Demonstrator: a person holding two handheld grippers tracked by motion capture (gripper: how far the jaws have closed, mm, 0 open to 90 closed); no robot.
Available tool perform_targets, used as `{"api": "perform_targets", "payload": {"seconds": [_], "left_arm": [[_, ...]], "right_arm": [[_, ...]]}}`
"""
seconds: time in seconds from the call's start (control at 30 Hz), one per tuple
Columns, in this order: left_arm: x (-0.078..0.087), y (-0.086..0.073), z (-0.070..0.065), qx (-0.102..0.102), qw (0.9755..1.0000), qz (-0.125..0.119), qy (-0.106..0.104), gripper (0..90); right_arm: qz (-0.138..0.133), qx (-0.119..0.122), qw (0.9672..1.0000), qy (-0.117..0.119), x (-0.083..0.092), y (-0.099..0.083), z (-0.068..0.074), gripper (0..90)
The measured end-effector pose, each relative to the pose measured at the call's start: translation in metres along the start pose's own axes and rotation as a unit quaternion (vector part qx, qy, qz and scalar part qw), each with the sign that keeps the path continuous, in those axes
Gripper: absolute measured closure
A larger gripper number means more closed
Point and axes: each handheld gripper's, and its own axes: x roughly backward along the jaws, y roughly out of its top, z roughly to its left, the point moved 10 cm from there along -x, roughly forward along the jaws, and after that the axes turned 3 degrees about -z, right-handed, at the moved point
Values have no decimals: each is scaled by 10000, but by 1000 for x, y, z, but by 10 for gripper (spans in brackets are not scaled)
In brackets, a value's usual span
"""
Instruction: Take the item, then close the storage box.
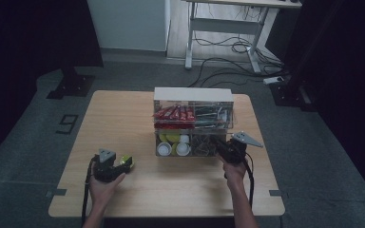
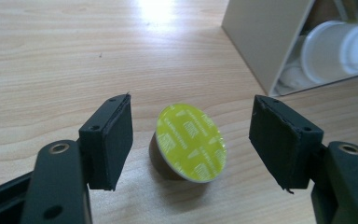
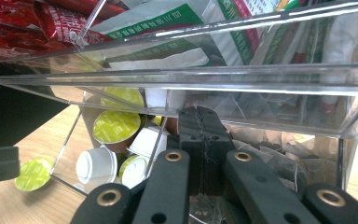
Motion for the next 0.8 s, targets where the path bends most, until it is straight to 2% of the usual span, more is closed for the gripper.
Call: {"api": "perform_targets", "payload": {"seconds": [0.17,0.33,0.43,0.5,0.6,0.8], "left_arm": [[10,-3,-4,-36,9998,8,-180,308],[20,-9,-6,21,9995,-52,-296,314],[22,-14,-7,46,9993,-36,-365,319],[23,-16,-7,-16,9993,38,-383,316],[27,-17,-8,47,9990,6,-447,317],[29,-17,-12,18,9988,-22,-498,320]], "right_arm": [[10,8,10000,-25,0,-1,0,889],[18,21,10000,-38,1,-1,0,889],[20,40,10000,-45,1,-1,0,888],[32,48,10000,-57,2,-1,0,888],[29,57,10000,-71,3,-2,1,888],[9,64,10000,-74,6,-1,3,888]]}}
